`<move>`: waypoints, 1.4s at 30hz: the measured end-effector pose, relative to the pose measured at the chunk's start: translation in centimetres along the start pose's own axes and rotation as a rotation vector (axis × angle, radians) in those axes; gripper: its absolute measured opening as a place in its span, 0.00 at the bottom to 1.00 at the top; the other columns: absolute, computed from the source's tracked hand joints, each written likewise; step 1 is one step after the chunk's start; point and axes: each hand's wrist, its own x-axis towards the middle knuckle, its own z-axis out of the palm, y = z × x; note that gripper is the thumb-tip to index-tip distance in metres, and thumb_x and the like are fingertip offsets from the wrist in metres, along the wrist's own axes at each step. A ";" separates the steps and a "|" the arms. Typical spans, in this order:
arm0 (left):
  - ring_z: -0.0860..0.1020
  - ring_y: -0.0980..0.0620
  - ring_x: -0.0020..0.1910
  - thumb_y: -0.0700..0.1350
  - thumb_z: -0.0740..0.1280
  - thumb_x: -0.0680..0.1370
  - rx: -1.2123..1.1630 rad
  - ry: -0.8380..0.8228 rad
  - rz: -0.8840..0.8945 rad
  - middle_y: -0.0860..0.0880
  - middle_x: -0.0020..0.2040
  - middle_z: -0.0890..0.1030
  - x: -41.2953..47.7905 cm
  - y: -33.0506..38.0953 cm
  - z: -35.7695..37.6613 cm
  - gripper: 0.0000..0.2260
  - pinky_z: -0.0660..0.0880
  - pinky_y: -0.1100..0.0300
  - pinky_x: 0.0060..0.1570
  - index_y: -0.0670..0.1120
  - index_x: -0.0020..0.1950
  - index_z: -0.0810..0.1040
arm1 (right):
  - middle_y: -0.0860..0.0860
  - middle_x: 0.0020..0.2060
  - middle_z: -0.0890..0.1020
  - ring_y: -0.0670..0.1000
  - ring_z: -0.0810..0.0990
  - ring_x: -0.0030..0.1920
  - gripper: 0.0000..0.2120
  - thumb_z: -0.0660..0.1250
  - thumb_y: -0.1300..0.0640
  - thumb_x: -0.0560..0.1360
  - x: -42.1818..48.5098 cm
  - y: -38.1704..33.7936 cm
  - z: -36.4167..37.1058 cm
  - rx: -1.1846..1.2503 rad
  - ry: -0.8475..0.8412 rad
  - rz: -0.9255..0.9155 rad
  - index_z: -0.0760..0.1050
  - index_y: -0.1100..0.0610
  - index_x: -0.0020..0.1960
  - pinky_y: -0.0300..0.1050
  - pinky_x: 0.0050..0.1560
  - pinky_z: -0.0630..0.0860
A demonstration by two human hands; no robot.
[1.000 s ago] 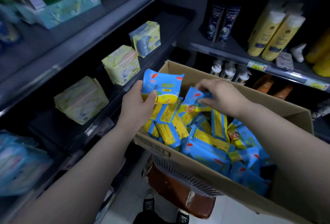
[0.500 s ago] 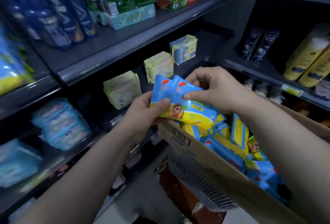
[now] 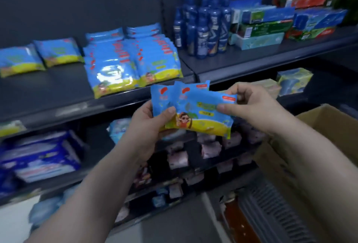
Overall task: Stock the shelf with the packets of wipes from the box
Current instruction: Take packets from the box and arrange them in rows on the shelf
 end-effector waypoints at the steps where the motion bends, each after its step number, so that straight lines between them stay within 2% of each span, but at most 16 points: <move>1: 0.83 0.52 0.40 0.40 0.66 0.76 0.013 0.024 0.014 0.51 0.44 0.84 -0.6 0.9 -2.1 0.08 0.81 0.56 0.41 0.46 0.54 0.77 | 0.49 0.29 0.80 0.48 0.76 0.32 0.12 0.76 0.56 0.61 0.5 -1.2 1.9 0.012 -0.032 -0.007 0.74 0.55 0.38 0.44 0.35 0.72; 4: 0.83 0.51 0.44 0.44 0.68 0.72 0.044 0.072 0.046 0.51 0.48 0.84 -2.6 3.2 -8.7 0.11 0.80 0.57 0.41 0.47 0.55 0.77 | 0.46 0.28 0.80 0.42 0.76 0.29 0.10 0.74 0.58 0.61 1.4 -4.4 8.1 0.101 -0.134 -0.051 0.76 0.56 0.40 0.33 0.32 0.73; 6: 0.83 0.51 0.45 0.45 0.68 0.71 0.049 0.113 0.064 0.51 0.48 0.84 -4.0 4.4 -12.7 0.11 0.80 0.56 0.42 0.49 0.53 0.77 | 0.49 0.32 0.81 0.45 0.77 0.33 0.10 0.74 0.57 0.61 1.9 -6.3 12.1 0.099 -0.178 -0.078 0.77 0.57 0.40 0.36 0.36 0.74; 9: 0.82 0.53 0.45 0.43 0.62 0.78 0.044 0.189 0.099 0.52 0.46 0.84 -5.8 5.7 -18.2 0.07 0.81 0.55 0.45 0.49 0.54 0.76 | 0.55 0.36 0.78 0.48 0.74 0.34 0.10 0.74 0.57 0.64 2.4 -8.6 17.4 0.076 -0.204 -0.105 0.76 0.59 0.42 0.39 0.36 0.71; 12: 0.81 0.51 0.49 0.42 0.57 0.82 0.026 0.272 0.127 0.50 0.51 0.83 -7.4 6.9 -23.4 0.09 0.80 0.54 0.51 0.49 0.58 0.75 | 0.45 0.27 0.73 0.42 0.66 0.26 0.11 0.75 0.58 0.65 3.3 -9.8 21.7 0.094 -0.146 -0.125 0.73 0.52 0.41 0.32 0.28 0.64; 13: 0.81 0.51 0.50 0.42 0.56 0.82 0.026 0.304 0.135 0.49 0.53 0.82 -7.8 7.2 -25.1 0.10 0.79 0.53 0.52 0.48 0.59 0.74 | 0.41 0.23 0.70 0.41 0.64 0.24 0.11 0.74 0.60 0.67 3.7 -10.1 23.0 0.096 -0.138 -0.129 0.72 0.51 0.41 0.31 0.27 0.63; 15: 0.80 0.49 0.53 0.41 0.56 0.83 0.039 0.368 0.155 0.47 0.56 0.81 -8.4 7.9 -28.4 0.11 0.79 0.54 0.52 0.47 0.62 0.73 | 0.41 0.21 0.70 0.43 0.65 0.25 0.12 0.73 0.63 0.69 4.5 -10.8 25.4 0.086 -0.158 -0.140 0.72 0.51 0.40 0.35 0.29 0.63; 18: 0.81 0.49 0.53 0.41 0.57 0.82 0.086 0.441 0.213 0.47 0.55 0.82 -8.5 8.9 -32.7 0.10 0.79 0.56 0.50 0.45 0.62 0.73 | 0.43 0.23 0.73 0.47 0.67 0.28 0.10 0.73 0.61 0.70 5.8 -12.2 28.5 0.044 -0.207 -0.166 0.73 0.51 0.38 0.40 0.30 0.63; 22: 0.82 0.54 0.44 0.39 0.60 0.81 0.128 0.538 0.233 0.51 0.47 0.84 -7.3 10.4 -37.4 0.07 0.79 0.58 0.48 0.45 0.54 0.76 | 0.42 0.30 0.76 0.48 0.71 0.33 0.11 0.72 0.62 0.71 8.9 -13.8 31.2 -0.008 -0.249 -0.251 0.73 0.50 0.38 0.44 0.36 0.67; 26: 0.80 0.52 0.45 0.36 0.63 0.79 0.257 0.619 0.185 0.46 0.52 0.82 -4.5 11.6 -41.6 0.09 0.76 0.56 0.52 0.44 0.57 0.76 | 0.45 0.36 0.79 0.41 0.74 0.33 0.10 0.72 0.63 0.71 13.4 -15.7 33.2 -0.077 -0.275 -0.271 0.75 0.49 0.43 0.37 0.39 0.71; 28: 0.79 0.52 0.44 0.36 0.64 0.78 0.330 0.646 0.176 0.46 0.52 0.81 -2.6 12.3 -43.1 0.10 0.76 0.57 0.51 0.44 0.58 0.75 | 0.47 0.37 0.81 0.38 0.76 0.31 0.10 0.71 0.63 0.72 15.7 -16.7 34.1 -0.114 -0.304 -0.254 0.78 0.50 0.49 0.32 0.36 0.72; 30: 0.79 0.52 0.44 0.36 0.65 0.77 0.381 0.657 0.168 0.45 0.53 0.81 -0.5 13.0 -44.6 0.10 0.75 0.57 0.50 0.45 0.58 0.75 | 0.47 0.36 0.81 0.39 0.76 0.30 0.09 0.71 0.62 0.72 18.1 -17.4 34.9 -0.159 -0.302 -0.255 0.80 0.51 0.49 0.33 0.36 0.74; 33: 0.80 0.49 0.49 0.36 0.65 0.78 0.451 0.609 0.125 0.46 0.54 0.82 3.1 13.7 -46.7 0.11 0.76 0.55 0.53 0.44 0.59 0.76 | 0.51 0.38 0.82 0.48 0.79 0.38 0.08 0.73 0.62 0.70 22.1 -17.6 36.5 -0.198 -0.272 -0.206 0.80 0.50 0.43 0.47 0.48 0.78; 35: 0.81 0.48 0.50 0.37 0.65 0.78 0.481 0.590 0.087 0.46 0.54 0.82 5.5 14.0 -47.8 0.11 0.76 0.54 0.54 0.45 0.59 0.76 | 0.52 0.40 0.82 0.51 0.80 0.42 0.08 0.73 0.62 0.69 24.6 -17.2 37.9 -0.226 -0.248 -0.171 0.80 0.50 0.43 0.51 0.53 0.79; 39: 0.80 0.49 0.46 0.37 0.64 0.79 0.430 0.573 0.016 0.45 0.54 0.82 9.5 13.7 -49.4 0.12 0.77 0.56 0.48 0.42 0.62 0.75 | 0.52 0.43 0.81 0.52 0.80 0.45 0.07 0.73 0.63 0.70 28.5 -15.8 39.8 -0.267 -0.219 -0.104 0.79 0.54 0.47 0.49 0.55 0.78; 42: 0.81 0.47 0.47 0.36 0.62 0.79 0.359 0.492 -0.011 0.42 0.55 0.81 11.8 13.8 -50.0 0.13 0.80 0.57 0.43 0.41 0.64 0.73 | 0.53 0.46 0.82 0.52 0.80 0.47 0.10 0.72 0.63 0.71 30.6 -15.0 40.3 -0.256 -0.200 -0.032 0.79 0.58 0.52 0.47 0.54 0.77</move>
